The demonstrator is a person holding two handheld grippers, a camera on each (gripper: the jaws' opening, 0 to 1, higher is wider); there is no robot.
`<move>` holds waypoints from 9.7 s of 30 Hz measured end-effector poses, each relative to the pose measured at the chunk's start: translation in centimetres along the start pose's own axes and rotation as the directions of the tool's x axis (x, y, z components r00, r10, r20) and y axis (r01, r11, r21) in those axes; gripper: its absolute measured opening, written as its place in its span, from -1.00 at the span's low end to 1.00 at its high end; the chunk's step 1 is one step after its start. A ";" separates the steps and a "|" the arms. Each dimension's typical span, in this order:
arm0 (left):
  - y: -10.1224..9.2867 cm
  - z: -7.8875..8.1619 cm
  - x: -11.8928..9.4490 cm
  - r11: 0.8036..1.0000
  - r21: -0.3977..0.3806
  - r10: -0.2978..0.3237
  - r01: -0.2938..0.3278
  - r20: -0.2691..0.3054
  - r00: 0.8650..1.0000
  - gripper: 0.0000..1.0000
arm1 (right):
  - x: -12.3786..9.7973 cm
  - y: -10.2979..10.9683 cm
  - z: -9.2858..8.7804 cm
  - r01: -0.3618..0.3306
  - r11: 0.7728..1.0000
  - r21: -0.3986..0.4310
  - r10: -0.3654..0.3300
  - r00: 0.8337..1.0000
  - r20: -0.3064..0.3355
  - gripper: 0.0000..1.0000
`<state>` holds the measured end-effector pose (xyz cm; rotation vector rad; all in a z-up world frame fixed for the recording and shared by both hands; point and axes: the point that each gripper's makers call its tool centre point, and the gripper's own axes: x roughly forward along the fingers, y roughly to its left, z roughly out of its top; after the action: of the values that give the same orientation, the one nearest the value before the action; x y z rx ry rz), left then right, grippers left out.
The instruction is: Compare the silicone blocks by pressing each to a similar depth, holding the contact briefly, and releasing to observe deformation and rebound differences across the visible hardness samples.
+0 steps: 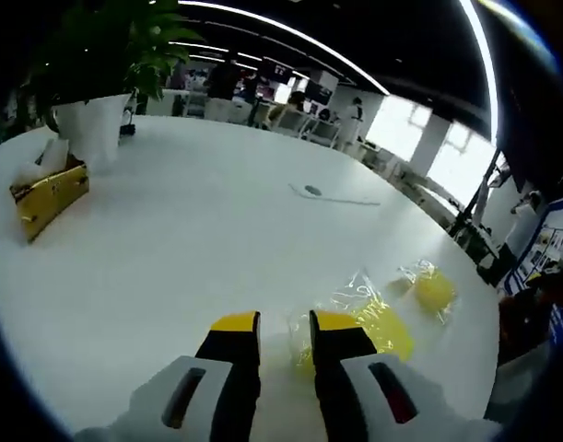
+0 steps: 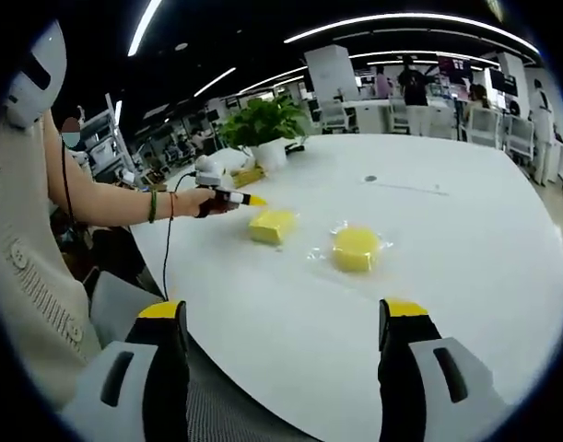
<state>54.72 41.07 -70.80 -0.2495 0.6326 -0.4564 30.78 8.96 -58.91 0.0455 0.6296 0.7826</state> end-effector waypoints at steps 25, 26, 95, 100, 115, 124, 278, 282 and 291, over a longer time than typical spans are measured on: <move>-13.8 2.8 -16.0 0.969 0.127 -0.240 0.212 0.274 0.931 0.47 | -0.5 5.1 4.7 -0.174 0.985 0.001 0.171 0.966 0.193 0.74; -14.6 2.5 -16.8 0.965 0.146 -0.249 0.216 0.275 0.929 0.48 | -0.6 5.3 4.9 -0.190 0.982 0.004 0.185 0.961 0.207 0.75; -23.1 -1.0 -21.7 0.926 0.157 -0.375 0.343 0.277 0.885 0.82 | -5.1 4.8 3.7 -0.150 0.987 -0.053 0.159 0.928 0.337 0.88; -22.5 -0.2 -20.1 0.923 0.152 -0.384 0.354 0.265 0.885 0.81 | -5.0 3.9 3.9 -0.135 0.990 -0.048 0.144 0.927 0.345 0.83; -24.6 1.0 -11.9 0.882 0.108 -0.470 0.458 0.158 0.869 0.80 | -3.2 2.0 3.9 -0.135 0.991 -0.007 0.129 0.935 0.329 0.74; -23.5 1.3 -5.5 0.891 -0.035 -0.443 0.452 0.144 0.885 0.71 | -1.9 0.8 3.2 -0.140 0.989 0.037 0.122 0.945 0.303 0.74; -32.6 7.0 -14.2 0.770 -0.090 -0.624 0.632 0.102 0.775 -1.00 | 10.5 8.1 10.5 -0.427 0.782 -0.453 0.376 0.904 -0.202 0.38; -32.9 6.8 -14.2 0.767 -0.080 -0.630 0.637 0.092 0.771 -1.00 | 10.7 8.2 9.9 -0.447 0.776 -0.446 0.383 0.895 -0.230 0.26; -33.2 6.6 -14.3 0.756 -0.078 -0.645 0.650 0.080 0.760 -1.00 | 10.7 7.8 9.4 -0.460 0.770 -0.442 0.385 0.888 -0.252 -0.19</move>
<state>37.60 19.53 -46.38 -0.5858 0.5080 -1.0927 36.60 23.56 -54.66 -0.3565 0.5474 1.3857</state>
